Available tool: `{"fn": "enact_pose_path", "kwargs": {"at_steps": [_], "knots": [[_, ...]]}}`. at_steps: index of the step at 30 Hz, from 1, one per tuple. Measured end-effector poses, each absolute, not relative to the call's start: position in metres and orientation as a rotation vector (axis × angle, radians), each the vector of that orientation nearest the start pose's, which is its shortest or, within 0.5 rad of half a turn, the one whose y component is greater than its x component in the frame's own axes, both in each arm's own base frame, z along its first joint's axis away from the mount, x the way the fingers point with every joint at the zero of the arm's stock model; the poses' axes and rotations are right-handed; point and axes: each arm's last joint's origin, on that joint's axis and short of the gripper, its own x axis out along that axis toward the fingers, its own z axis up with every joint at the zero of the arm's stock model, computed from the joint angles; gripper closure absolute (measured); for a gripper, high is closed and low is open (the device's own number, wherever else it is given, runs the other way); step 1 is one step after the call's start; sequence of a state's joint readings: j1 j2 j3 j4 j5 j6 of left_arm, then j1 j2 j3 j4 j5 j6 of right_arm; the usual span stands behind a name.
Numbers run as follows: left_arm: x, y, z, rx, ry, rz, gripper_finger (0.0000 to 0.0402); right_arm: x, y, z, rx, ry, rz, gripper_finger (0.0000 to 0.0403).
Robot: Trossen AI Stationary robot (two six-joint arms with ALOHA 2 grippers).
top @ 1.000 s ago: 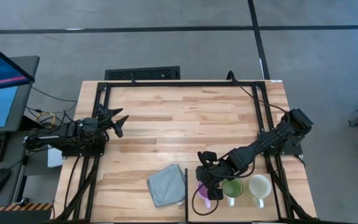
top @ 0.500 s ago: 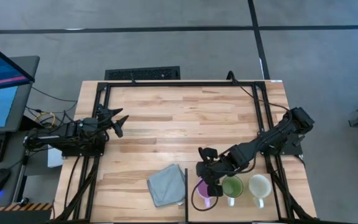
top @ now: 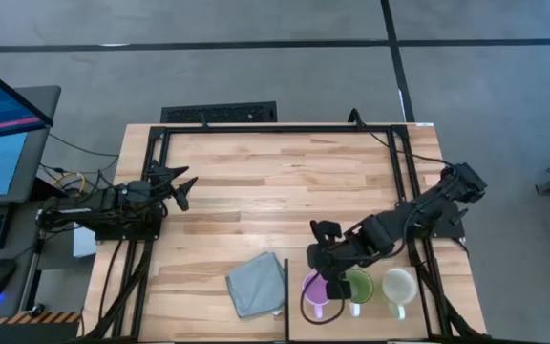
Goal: Stack small to large cups/mugs on shelf
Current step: Return to Home Position
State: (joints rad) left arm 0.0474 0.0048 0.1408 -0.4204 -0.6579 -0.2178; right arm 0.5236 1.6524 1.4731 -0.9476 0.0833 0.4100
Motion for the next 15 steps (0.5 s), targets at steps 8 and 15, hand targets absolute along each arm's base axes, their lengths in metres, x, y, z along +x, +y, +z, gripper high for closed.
{"fn": "enact_pose_path", "kwargs": {"at_steps": [8, 15], "knots": [[0.077, 0.021, 0.172, -0.118, 0.199, 0.726, 0.0179, 0.284, 0.155, 0.345, -0.127, 1.062, 0.102, 0.0248], [0.077, 0.021, 0.173, -0.127, 0.186, 0.726, 0.0179, 0.251, 0.129, 0.395, -0.225, 0.842, 0.022, 0.0252]]}}
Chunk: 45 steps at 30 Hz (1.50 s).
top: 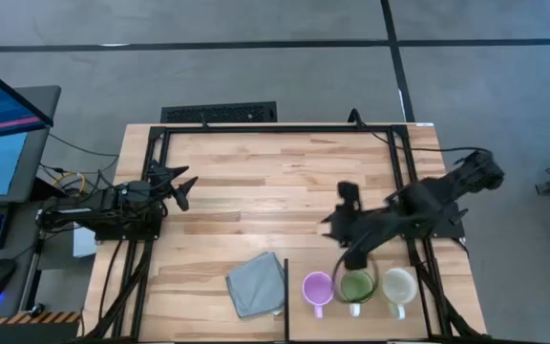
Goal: Stack small to large cups/mugs on shelf
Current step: Return to Home Position
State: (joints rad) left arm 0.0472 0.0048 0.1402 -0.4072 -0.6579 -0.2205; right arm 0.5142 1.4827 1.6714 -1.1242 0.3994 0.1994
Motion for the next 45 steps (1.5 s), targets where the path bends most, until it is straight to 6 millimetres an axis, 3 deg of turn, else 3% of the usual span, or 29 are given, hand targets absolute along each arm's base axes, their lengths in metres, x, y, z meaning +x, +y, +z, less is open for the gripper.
{"fn": "enact_pose_path", "kwargs": {"at_steps": [11, 21, 26, 34, 45], "knots": [[0.077, 0.021, 0.173, -0.129, 0.184, 0.726, 0.0179, 0.188, 0.067, 0.451, -0.295, 0.609, -0.122, 0.0251], [0.078, 0.022, 0.174, -0.006, 0.207, 0.731, 0.0179, 0.130, 0.010, 0.463, -0.284, 0.573, -0.464, 0.0253], [0.078, 0.022, 0.174, 0.047, 0.226, 0.726, 0.0179, 0.104, -0.007, 0.444, -0.246, 0.561, -0.607, 0.0253], [0.078, 0.022, 0.175, 0.048, 0.223, 0.727, 0.0179, 0.070, -0.020, 0.390, -0.179, 0.499, -0.737, 0.0257], [0.077, 0.022, 0.176, 0.056, 0.222, 0.747, 0.0179, 0.018, -0.022, 0.335, -0.180, 0.186, -0.833, 0.0256]]}}
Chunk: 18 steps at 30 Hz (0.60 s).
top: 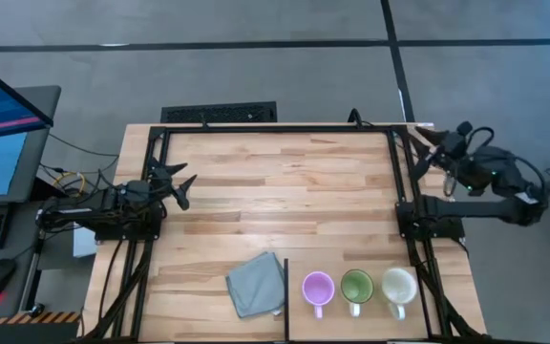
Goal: Stack small to large cups/mugs on shelf
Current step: Return to Home Position
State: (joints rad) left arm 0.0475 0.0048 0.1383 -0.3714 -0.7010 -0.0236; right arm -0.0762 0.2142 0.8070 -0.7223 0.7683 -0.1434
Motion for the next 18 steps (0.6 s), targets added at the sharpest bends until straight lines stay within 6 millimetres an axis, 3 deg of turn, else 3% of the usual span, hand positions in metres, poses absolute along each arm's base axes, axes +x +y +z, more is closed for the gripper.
{"fn": "enact_pose_path", "kwargs": {"at_steps": [4, 9, 18], "knots": [[0.077, 0.022, 0.176, 0.093, 0.232, 0.747, 0.0179, 0.009, -0.021, 0.322, -0.232, 0.057, -0.846, 0.0258], [0.077, 0.022, 0.176, 0.092, 0.232, 0.747, 0.0179, 0.012, -0.021, 0.312, -0.264, -0.071, -0.871, 0.0259], [0.077, 0.023, 0.177, 0.099, 0.232, 0.752, 0.0179, 0.042, -0.023, 0.290, -0.345, 0.006, -0.862, 0.0260]]}}
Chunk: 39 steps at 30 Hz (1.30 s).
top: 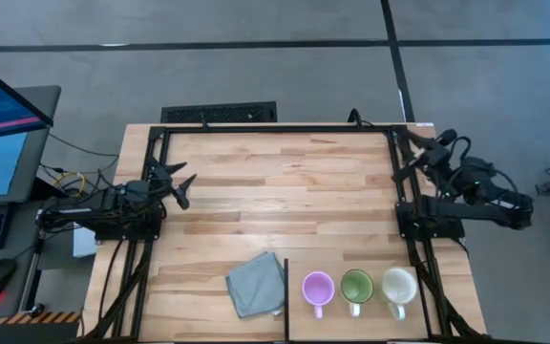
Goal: Stack small to large cups/mugs on shelf
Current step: Return to Home Position
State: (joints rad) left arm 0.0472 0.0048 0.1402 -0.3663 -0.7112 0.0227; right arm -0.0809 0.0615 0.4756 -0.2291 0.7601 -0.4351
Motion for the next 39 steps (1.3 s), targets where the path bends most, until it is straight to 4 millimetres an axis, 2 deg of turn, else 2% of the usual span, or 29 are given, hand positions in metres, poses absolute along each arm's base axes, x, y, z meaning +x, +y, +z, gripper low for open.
{"fn": "enact_pose_path", "kwargs": {"at_steps": [4, 7, 11, 17, 25, 29, 39], "knots": [[0.077, 0.023, 0.178, 0.096, 0.221, 0.766, 0.0179, 0.048, -0.025, 0.287, -0.391, 0.010, -0.887, 0.0261], [0.077, 0.023, 0.178, 0.092, 0.215, 0.766, 0.0179, 0.046, -0.026, 0.294, -0.413, -0.055, -0.914, 0.0260], [0.077, 0.023, 0.178, 0.069, 0.205, 0.768, 0.0179, 0.047, -0.026, 0.296, -0.480, -0.077, -0.862, 0.0259], [0.077, 0.023, 0.178, 0.039, 0.193, 0.770, 0.0179, 0.047, -0.029, 0.296, -0.487, -0.093, -0.862, 0.0262], [0.077, 0.023, 0.179, 0.041, 0.193, 0.769, 0.0179, 0.057, -0.043, 0.272, -0.470, -0.030, -0.920, 0.0258], [0.077, 0.023, 0.179, 0.084, 0.210, 0.765, 0.0179, 0.057, -0.048, 0.267, -0.460, -0.041, -0.938, 0.0257], [0.077, 0.023, 0.179, 0.083, 0.205, 0.765, 0.0179, 0.055, -0.068, 0.237, -0.396, -0.038, -0.986, 0.0257]]}}
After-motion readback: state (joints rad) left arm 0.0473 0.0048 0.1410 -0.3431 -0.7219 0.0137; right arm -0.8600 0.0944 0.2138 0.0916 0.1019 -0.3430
